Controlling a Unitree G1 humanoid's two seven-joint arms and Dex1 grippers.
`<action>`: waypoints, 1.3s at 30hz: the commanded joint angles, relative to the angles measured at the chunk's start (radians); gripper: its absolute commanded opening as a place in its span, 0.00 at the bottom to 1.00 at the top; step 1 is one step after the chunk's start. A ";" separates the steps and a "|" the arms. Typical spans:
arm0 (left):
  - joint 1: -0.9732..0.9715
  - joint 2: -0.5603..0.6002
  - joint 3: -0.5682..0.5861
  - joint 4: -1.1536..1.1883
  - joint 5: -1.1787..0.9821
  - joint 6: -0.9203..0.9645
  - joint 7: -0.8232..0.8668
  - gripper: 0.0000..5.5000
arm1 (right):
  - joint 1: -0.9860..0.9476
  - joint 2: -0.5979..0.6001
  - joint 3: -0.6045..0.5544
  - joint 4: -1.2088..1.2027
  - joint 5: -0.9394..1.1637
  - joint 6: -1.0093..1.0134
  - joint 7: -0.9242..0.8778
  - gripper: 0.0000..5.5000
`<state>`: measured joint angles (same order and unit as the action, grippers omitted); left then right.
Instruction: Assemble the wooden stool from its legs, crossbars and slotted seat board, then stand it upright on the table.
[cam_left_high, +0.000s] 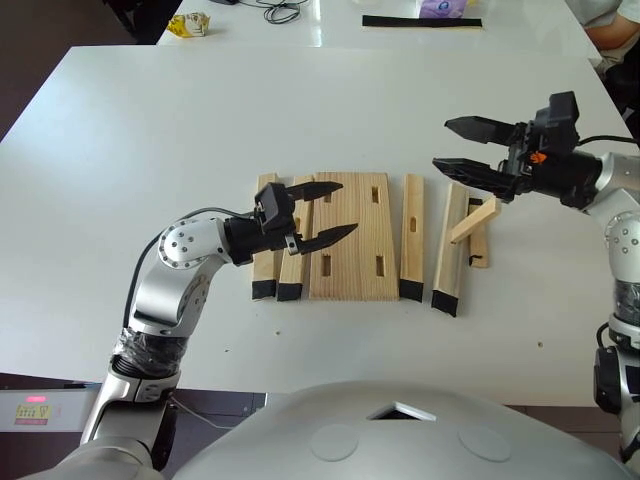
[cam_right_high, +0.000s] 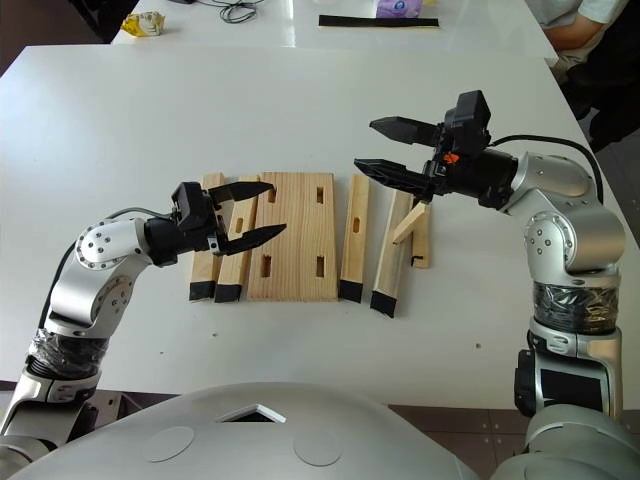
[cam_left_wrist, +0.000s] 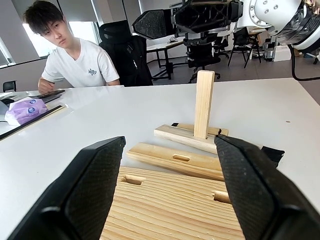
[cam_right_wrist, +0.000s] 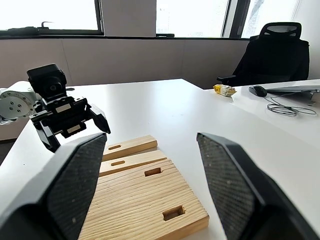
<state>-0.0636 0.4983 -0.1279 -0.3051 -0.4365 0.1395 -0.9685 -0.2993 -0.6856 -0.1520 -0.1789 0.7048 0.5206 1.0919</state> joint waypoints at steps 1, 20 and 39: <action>-0.008 0.010 0.006 0.005 0.001 0.001 -0.006 0.60 | -0.030 -0.015 -0.053 -0.021 0.064 0.055 -0.024 0.61; -0.035 0.017 0.000 0.020 -0.005 0.013 -0.036 0.60 | 0.169 0.062 0.062 0.039 -0.012 0.002 -0.040 0.61; 0.047 0.003 0.024 -0.035 0.007 0.001 0.032 0.60 | -0.008 -0.021 -0.299 -0.203 0.455 0.323 -0.507 0.61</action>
<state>-0.0430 0.4980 -0.1189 -0.3145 -0.4362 0.1414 -0.9564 -0.3041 -0.6625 -0.3919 -0.3417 1.0797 0.7690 0.6715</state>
